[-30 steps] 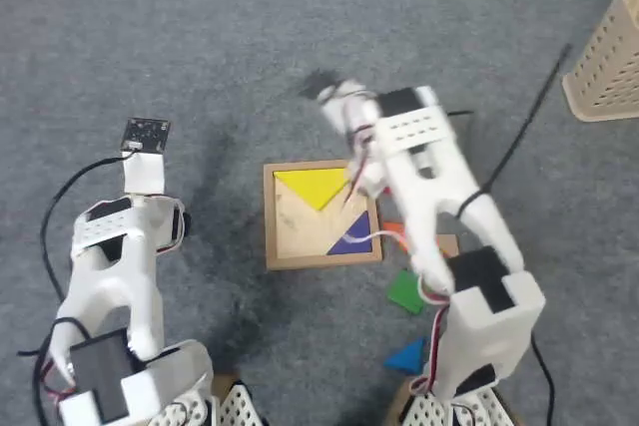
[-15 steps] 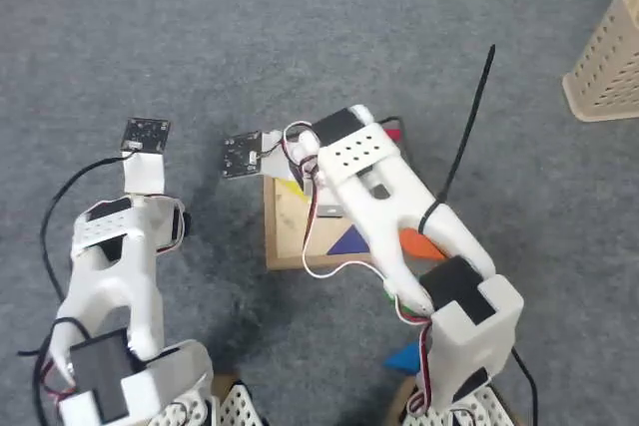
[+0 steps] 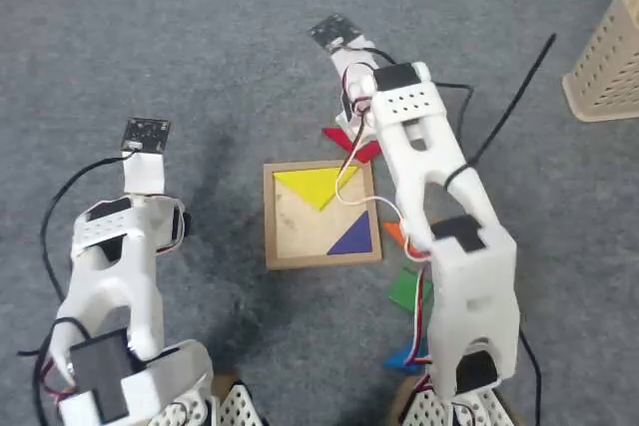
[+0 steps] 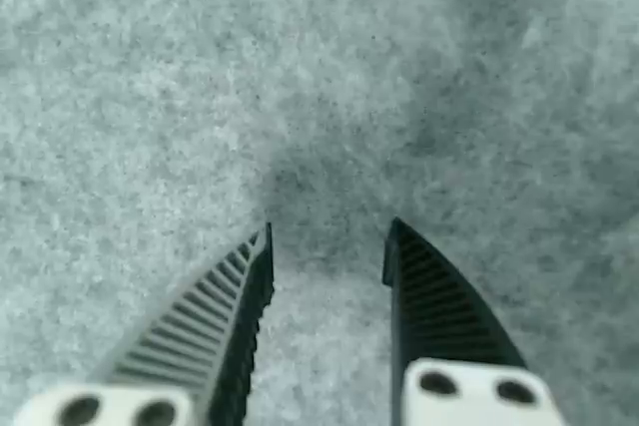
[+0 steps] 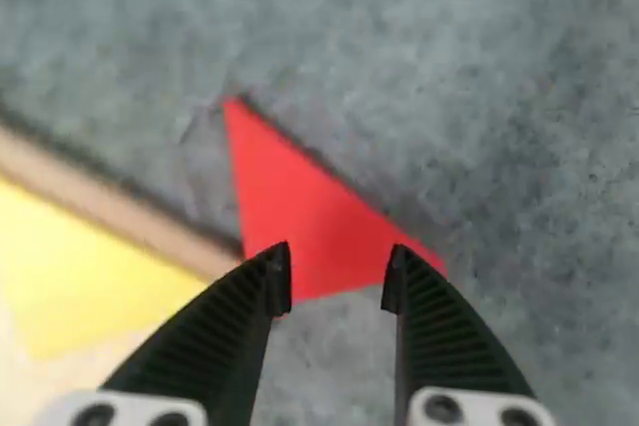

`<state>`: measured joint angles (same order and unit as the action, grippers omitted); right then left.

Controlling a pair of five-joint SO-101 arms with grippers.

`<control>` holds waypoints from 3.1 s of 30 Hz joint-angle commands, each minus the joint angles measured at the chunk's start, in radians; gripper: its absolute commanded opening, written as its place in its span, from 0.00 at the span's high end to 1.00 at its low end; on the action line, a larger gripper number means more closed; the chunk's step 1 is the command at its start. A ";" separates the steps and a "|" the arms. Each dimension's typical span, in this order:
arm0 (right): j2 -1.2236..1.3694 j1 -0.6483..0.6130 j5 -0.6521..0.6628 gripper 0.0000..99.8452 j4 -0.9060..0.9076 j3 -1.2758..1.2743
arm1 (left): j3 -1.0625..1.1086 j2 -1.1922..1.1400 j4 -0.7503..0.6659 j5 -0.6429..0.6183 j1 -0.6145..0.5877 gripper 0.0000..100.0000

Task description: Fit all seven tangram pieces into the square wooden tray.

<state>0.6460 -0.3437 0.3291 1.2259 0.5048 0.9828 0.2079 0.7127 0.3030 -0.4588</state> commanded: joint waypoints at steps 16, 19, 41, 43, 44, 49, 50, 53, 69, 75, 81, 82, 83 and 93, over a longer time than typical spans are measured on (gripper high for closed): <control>0.096 -0.022 0.017 0.85 0.199 0.137 | -0.002 0.044 -0.018 0.009 -0.002 0.82; 0.097 -0.041 0.017 0.85 0.222 0.137 | -0.002 0.044 -0.018 0.009 -0.002 0.82; -0.007 -0.111 0.109 0.85 0.202 0.032 | -0.002 0.044 -0.020 0.009 0.000 0.82; -0.061 -0.119 0.118 0.85 0.145 -0.064 | -0.002 0.044 -0.020 0.009 0.000 0.82; -0.097 -0.120 0.133 0.85 0.114 -0.126 | -0.002 0.044 -0.020 0.009 0.000 0.82; -0.340 -0.174 0.186 0.88 -0.084 -0.499 | -0.002 0.044 -0.020 0.009 0.000 0.82; -0.390 -0.188 0.196 0.88 -0.125 -0.575 | -0.002 0.044 -0.020 0.009 0.000 0.82; -0.532 -0.211 0.216 0.88 -0.205 -0.753 | -0.002 0.044 -0.020 0.009 0.000 0.82; -0.456 -0.151 -0.184 0.79 -0.165 -0.526 | -0.002 0.044 -0.020 0.009 0.000 0.82; -0.306 -0.182 -0.184 0.78 0.002 -0.316 | -0.002 0.044 -0.018 0.009 0.000 0.82; -0.249 -0.134 -0.213 0.77 -0.031 -0.311 | -0.002 0.044 -0.018 0.009 0.000 0.82; -0.231 -0.130 -0.258 0.75 -0.035 -0.307 | -0.002 0.044 -0.018 0.009 0.000 0.82; -0.214 -0.124 -0.301 0.72 -0.036 -0.293 | -0.002 0.044 -0.018 0.009 0.000 0.82; -0.061 -0.136 -0.690 0.67 -0.033 -0.129 | -0.002 0.044 -0.018 0.009 0.000 0.82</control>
<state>0.5846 -0.4710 -0.2723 1.2075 0.3053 0.9828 0.2079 0.7096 0.3030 -0.4588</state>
